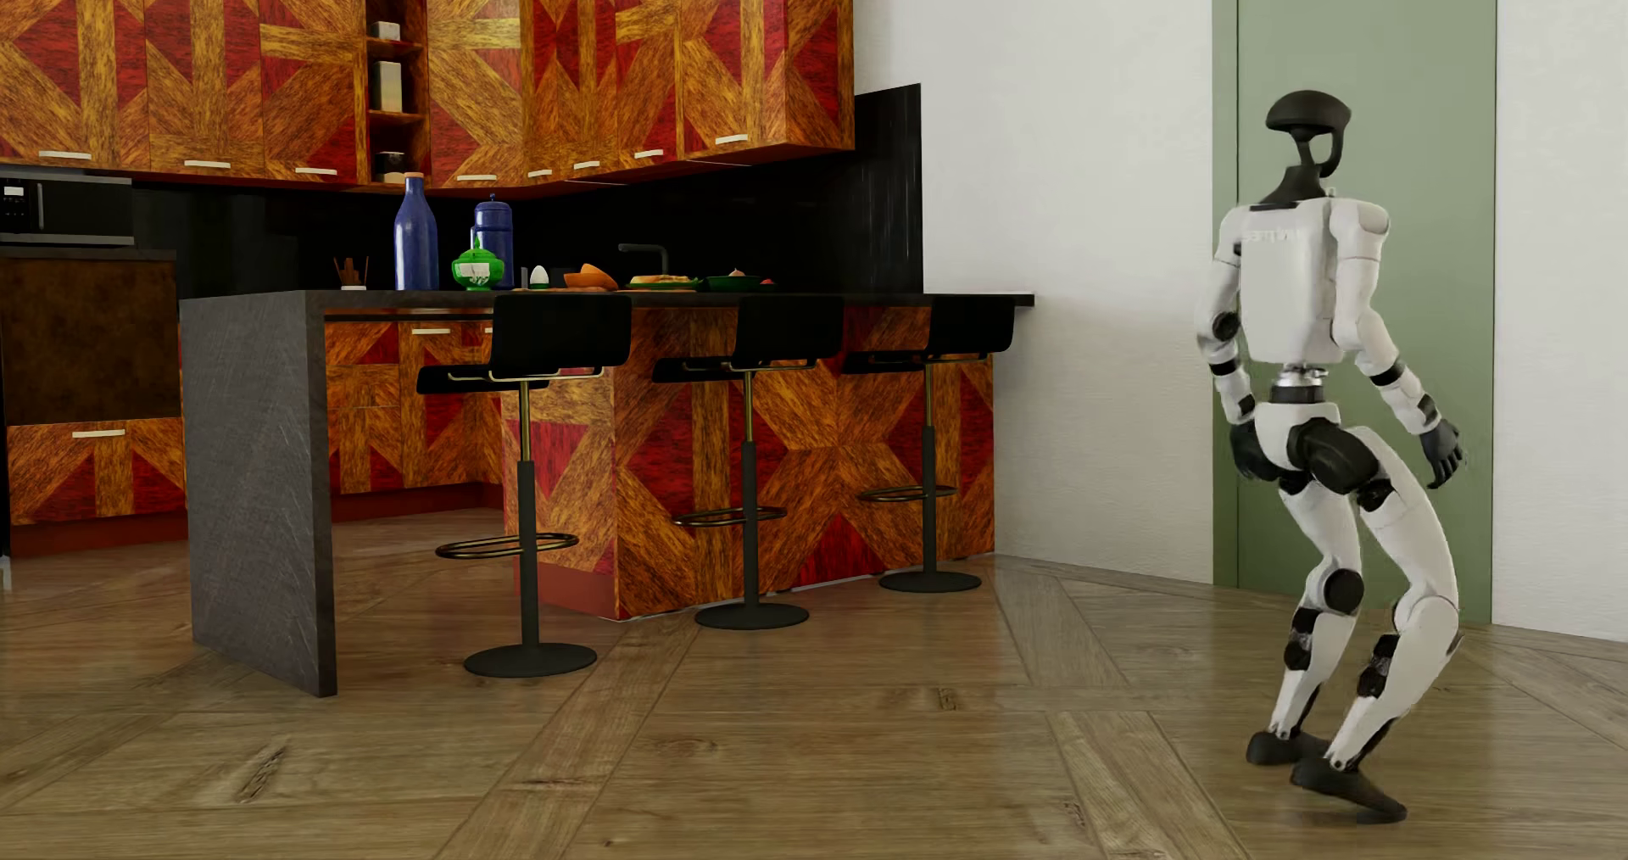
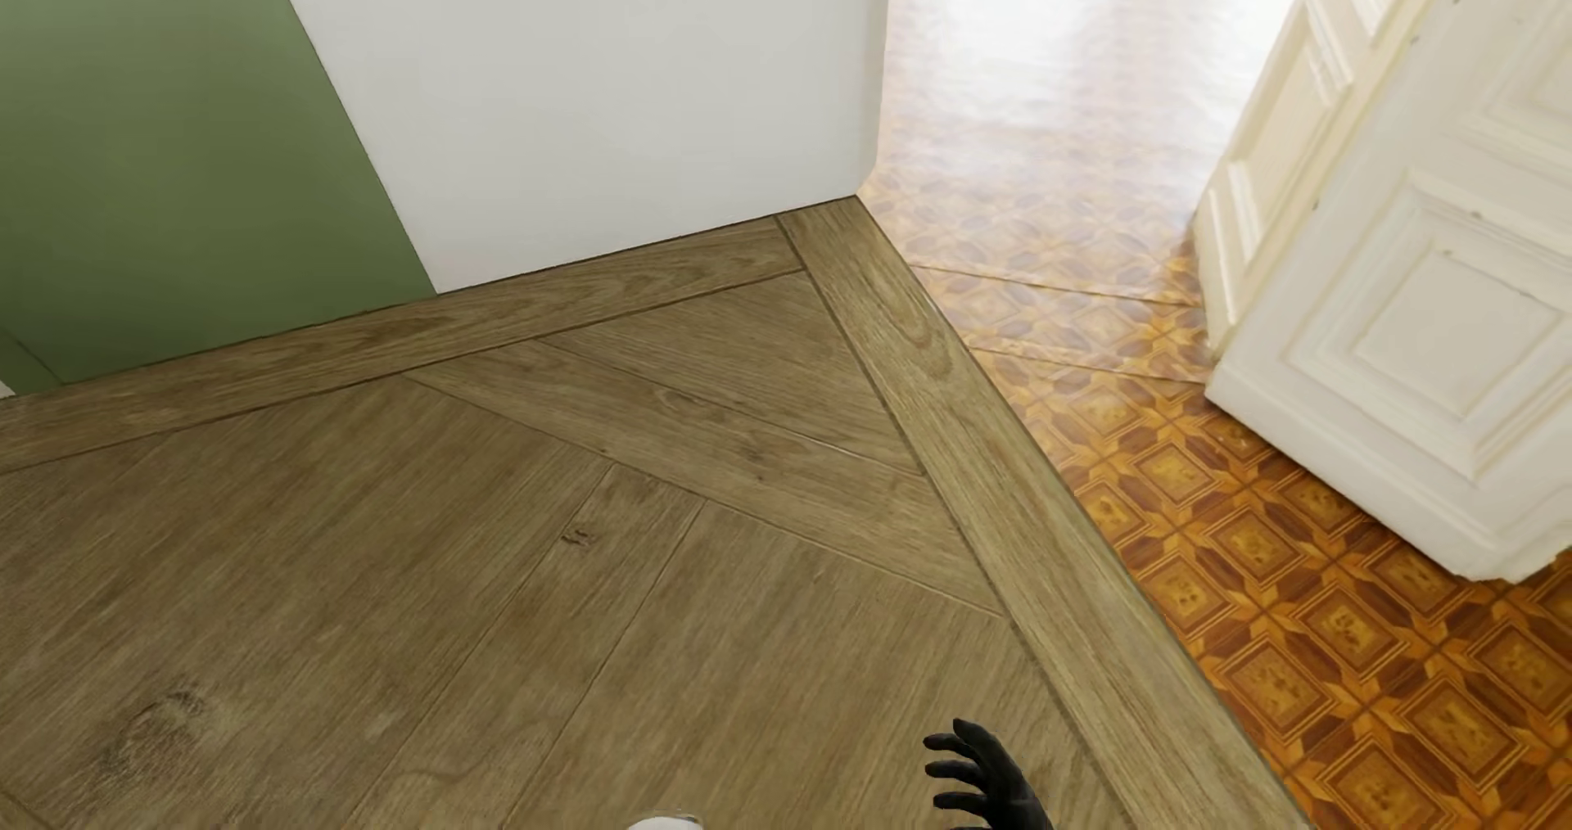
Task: Face back
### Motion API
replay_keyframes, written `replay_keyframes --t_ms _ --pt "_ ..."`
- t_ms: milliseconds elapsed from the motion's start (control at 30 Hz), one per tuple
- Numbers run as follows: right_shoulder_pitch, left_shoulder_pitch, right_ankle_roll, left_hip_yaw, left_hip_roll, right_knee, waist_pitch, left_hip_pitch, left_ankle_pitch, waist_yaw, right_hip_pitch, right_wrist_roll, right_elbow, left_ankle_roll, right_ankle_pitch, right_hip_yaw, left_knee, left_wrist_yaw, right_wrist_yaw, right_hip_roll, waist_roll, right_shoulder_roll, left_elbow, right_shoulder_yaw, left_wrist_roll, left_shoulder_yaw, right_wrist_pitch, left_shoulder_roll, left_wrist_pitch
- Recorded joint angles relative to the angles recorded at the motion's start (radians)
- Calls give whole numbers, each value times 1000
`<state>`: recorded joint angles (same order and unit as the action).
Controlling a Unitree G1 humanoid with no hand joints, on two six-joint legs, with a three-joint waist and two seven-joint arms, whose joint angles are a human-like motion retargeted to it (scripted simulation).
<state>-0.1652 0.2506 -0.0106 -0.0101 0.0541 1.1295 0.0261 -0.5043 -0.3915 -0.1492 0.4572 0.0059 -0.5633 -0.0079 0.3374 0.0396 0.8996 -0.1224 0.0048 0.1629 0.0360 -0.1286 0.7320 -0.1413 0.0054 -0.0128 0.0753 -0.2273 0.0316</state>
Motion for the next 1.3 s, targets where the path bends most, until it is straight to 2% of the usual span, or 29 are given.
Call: replay_keyframes --t_ms 33,100,133,167,200,233,300,367,400,433,467,567,600,667,700,733,767,800,867,933,1000,1033,1067,1133,1167,1200,1233,1267,1300 --pt "-60 10 44 23 -25 20 -6 2 22 10 54 3 -20 -13 -38 -56 -33 -14 31 -26 -25 -19 -16 9 -2 -10 -37 -17 -18" --pt "-116 -2 71 76 -63 -142 -6 22 79 20 91 25 -94 -28 116 -103 -123 -55 95 -68 -76 -80 -43 98 -31 -45 -81 -7 -26" --pt "-111 -9 57 99 -79 -267 1 35 103 1 64 40 -103 -38 161 -113 -165 -73 95 -81 -107 -99 -54 111 -49 -45 -76 19 -25" --pt "-83 -3 -95 116 -75 -355 13 44 118 -18 14 51 -114 -49 64 -115 -183 -89 74 -88 -115 -104 -72 104 -64 -46 -64 71 -19" --pt "-40 9 -74 97 -39 -399 14 25 87 -41 -12 55 -105 -61 -37 -73 -139 -89 44 -90 -96 -103 -65 98 -73 -55 -51 103 -12" --pt "-20 9 -72 58 -6 -391 11 16 33 -60 -26 51 -75 -76 -22 -26 -96 -66 24 -78 -72 -97 -73 90 -72 -54 -46 84 7" --pt "-3 24 -81 33 13 -362 -6 15 63 -64 -52 11 -44 -61 18 29 -86 7 12 -37 -37 -54 -54 80 -30 -32 -63 27 24" --pt "7 -10 -75 58 -38 -311 -7 12 61 -47 -58 -25 -44 -25 63 26 -73 42 0 -2 -27 -18 -30 35 17 -15 -85 17 49" --pt "21 -18 18 71 -62 -274 -2 9 69 -43 -47 -20 -55 -25 91 -22 -77 37 -8 -13 -32 -21 -31 9 24 -31 -88 23 44" --pt "2 -4 -12 84 -76 -303 -1 22 90 -61 -68 -7 -71 -27 91 -36 -111 17 -12 -20 -36 -35 -79 59 18 -48 -93 32 45" --pt "-21 9 -100 90 -74 -356 -15 27 111 -77 -93 7 -81 -31 71 -28 -147 -11 -26 -20 -34 -43 -87 83 5 -52 -94 59 34" --pt "-51 -12 -96 15 15 -374 -28 0 57 -89 -144 46 -35 -42 88 70 -110 -49 -49 -1 -11 -29 -109 77 -38 -43 -87 59 46" --pt "-37 -34 -102 6 29 -322 -23 -19 105 -51 -141 49 -31 -53 122 74 -86 -44 -33 10 -5 -46 -67 57 -34 -21 -86 49 37" --pt "-37 -23 -14 42 -23 -112 -6 -38 112 17 -39 51 -72 -32 58 -2 -75 -48 0 10 -33 -55 -54 16 -9 -51 -86 29 13" --pt "-73 -21 73 66 -45 -57 2 -32 134 21 -6 53 -61 -38 6 -61 -106 -60 18 -24 -52 -61 -40 19 -4 -53 -71 27 -8" --pt "-98 -6 132 89 -72 -128 4 -27 168 10 -12 52 -53 -45 63 -93 -157 -79 43 -60 -81 -71 -45 77 -5 -53 -49 36 -18" --pt "-126 14 20 89 -74 -285 -8 -41 152 -39 -55 47 -92 -58 137 -97 -162 -94 54 -78 -94 -89 -73 117 -15 -49 -42 50 -20" --pt "-104 31 -69 60 -37 -328 -2 -40 72 -79 -90 40 -126 -72 119 -55 -110 -99 41 -81 -68 -106 -76 100 -33 -51 -30 59 -18" --pt "-31 45 -72 20 5 -309 3 0 -13 -55 -105 -8 -71 -100 130 9 -25 -65 12 -68 -16 -78 -71 70 -37 -26 -29 57 24" --pt "-5 10 -1 30 -41 -151 21 6 39 -2 -34 -47 -46 1 72 -5 -55 -26 21 -38 -20 -28 -31 23 -15 -18 -69 26 28" --pt "-60 -2 192 78 -89 -281 -13 8 99 -45 -58 -19 -116 -19 146 -77 -142 -23 59 -81 -51 -64 -73 50 -9 -34 -107 12 -8" --pt "-53 17 -27 87 -88 -355 -23 13 113 -69 -98 14 -128 -27 121 -78 -175 -36 63 -80 -51 -89 -82 90 -16 -46 -101 29 -33" --pt "-35 27 -61 74 -58 -389 -22 8 95 -88 -126 46 -90 -38 104 -41 -170 -44 46 -80 -37 -86 -85 103 -27 -32 -88 68 -35" --pt "-5 29 -56 16 0 -351 -18 -23 46 -89 -141 54 -56 -75 144 27 -113 -30 23 -55 -28 -60 -87 89 -31 -28 -88 60 6" --pt "15 17 -50 4 15 -306 -11 -33 61 -77 -142 40 -66 -88 167 52 -84 -21 12 -42 -19 -46 -78 73 -22 -16 -88 51 30" --pt "33 -34 -39 8 10 -186 15 -33 107 -43 -108 26 -30 -58 146 64 -74 -18 -1 -25 -5 -52 -38 27 -9 -19 -74 45 51" --pt "20 -41 16 27 -16 -38 22 -35 119 -4 -25 20 -35 -25 41 18 -83 -22 -10 -33 -18 -27 -40 5 2 -32 -69 24 35" --pt "-35 -30 89 54 -41 6 17 -29 143 10 18 20 -47 -48 -27 -42 -118 -33 -2 -64 -34 -35 -42 6 8 -29 -66 19 -3" --pt "-86 -6 139 79 -67 -108 4 -23 171 -3 10 24 -76 -43 31 -98 -162 -52 23 -88 -48 -63 -53 66 6 -41 -59 44 -42"
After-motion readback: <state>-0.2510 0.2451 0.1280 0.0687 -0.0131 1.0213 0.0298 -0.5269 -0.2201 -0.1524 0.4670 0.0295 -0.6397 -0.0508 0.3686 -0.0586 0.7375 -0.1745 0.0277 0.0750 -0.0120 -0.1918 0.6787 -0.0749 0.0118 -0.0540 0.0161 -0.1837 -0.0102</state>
